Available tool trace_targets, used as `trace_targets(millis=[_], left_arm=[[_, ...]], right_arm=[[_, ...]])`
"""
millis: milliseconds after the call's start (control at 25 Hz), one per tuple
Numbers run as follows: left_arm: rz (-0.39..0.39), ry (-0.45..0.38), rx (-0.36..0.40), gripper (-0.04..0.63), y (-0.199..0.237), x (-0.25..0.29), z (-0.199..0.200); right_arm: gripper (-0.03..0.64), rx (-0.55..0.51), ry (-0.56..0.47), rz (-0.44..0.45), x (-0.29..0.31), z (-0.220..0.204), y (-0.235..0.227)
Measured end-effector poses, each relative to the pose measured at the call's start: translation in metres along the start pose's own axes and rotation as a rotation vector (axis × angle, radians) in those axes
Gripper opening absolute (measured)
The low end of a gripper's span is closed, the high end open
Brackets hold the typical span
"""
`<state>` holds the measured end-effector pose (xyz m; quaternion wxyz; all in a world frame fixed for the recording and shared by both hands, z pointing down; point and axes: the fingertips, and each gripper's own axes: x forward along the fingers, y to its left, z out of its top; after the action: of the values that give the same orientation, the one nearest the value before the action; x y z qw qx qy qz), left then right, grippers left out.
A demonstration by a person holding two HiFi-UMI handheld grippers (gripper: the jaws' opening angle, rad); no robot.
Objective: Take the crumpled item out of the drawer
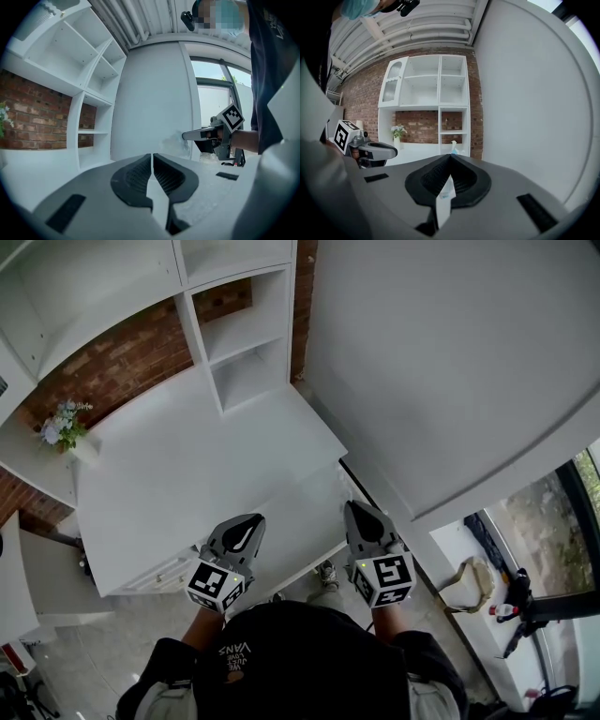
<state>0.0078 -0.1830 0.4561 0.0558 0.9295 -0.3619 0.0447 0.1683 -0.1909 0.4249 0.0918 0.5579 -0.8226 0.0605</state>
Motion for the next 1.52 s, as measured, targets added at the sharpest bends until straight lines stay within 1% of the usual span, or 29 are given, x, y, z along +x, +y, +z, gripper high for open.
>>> trace_targets(millis=[280, 560, 1080, 1520], left_arm=[[-0.02, -0.007, 0.009, 0.008, -0.002, -0.013, 0.001], [-0.046, -0.013, 0.018, 0.006, -0.001, -0.025, 0.002], [-0.053, 0.008, 0.039, 0.006, 0.005, -0.043, -0.002], [-0.05, 0.008, 0.035, 0.006, 0.007, -0.055, -0.005]], right_arm=[[0.0, 0.013, -0.05, -0.019, -0.018, 0.015, 0.012], [0.0, 0.021, -0.088, -0.03, -0.031, 0.025, 0.027], [0.0, 0.029, -0.096, 0.009, -0.033, 0.025, 0.058], [0.0, 0.024, -0.08, 0.011, -0.032, 0.021, 0.071]])
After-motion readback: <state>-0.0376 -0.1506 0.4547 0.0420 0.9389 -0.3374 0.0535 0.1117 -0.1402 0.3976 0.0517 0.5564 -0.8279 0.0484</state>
